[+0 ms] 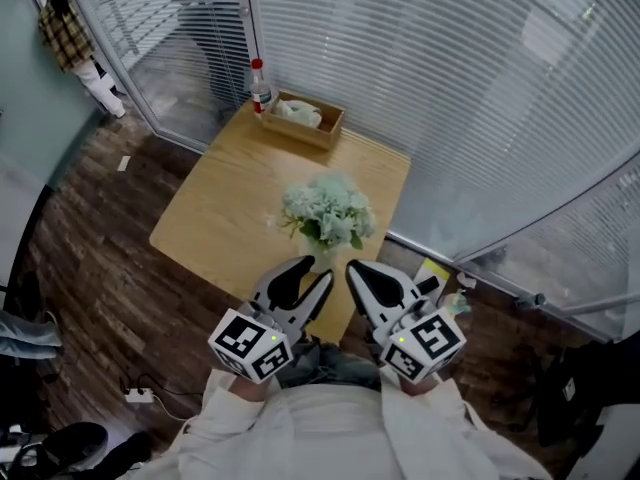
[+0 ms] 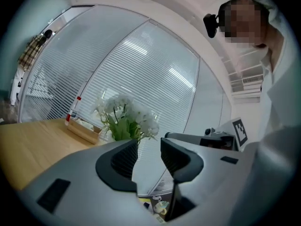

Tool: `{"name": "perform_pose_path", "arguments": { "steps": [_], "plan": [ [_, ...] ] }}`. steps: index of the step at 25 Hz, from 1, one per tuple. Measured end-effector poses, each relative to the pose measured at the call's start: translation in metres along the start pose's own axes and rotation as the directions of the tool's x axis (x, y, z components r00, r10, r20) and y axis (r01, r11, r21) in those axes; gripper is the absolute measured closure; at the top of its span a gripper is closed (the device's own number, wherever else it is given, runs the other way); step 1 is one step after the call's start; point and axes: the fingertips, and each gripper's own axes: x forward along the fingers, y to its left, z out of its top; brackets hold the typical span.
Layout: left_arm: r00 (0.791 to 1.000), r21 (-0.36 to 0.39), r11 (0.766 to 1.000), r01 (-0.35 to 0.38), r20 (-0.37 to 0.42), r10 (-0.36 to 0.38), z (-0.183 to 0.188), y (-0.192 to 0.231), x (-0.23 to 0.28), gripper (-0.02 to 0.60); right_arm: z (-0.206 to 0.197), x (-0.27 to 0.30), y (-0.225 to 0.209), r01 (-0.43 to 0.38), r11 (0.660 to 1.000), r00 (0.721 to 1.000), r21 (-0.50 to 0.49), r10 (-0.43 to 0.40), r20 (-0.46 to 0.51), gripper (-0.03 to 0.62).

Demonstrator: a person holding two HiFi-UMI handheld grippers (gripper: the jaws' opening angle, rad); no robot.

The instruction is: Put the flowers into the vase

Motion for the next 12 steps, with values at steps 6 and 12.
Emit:
{"name": "perform_pose_path", "arguments": {
  "steps": [6,12],
  "plan": [
    [0.999,-0.044,0.998,0.047,0.008,-0.046,0.0022,-0.0067,-0.0002,0.437,-0.0024,-0.0011,0.0035,-0.008,1.000,1.000,-0.002,0.008,-0.015,0.582],
    [1.000,-0.051,0.998,0.027,-0.006,-0.027,0.0033,-0.0026,-0.0048,0.536,-0.0007,-0.0046,0.0055,-0.004,1.000,1.000,-0.006,0.004,-0.008,0.582]
  ]
}}
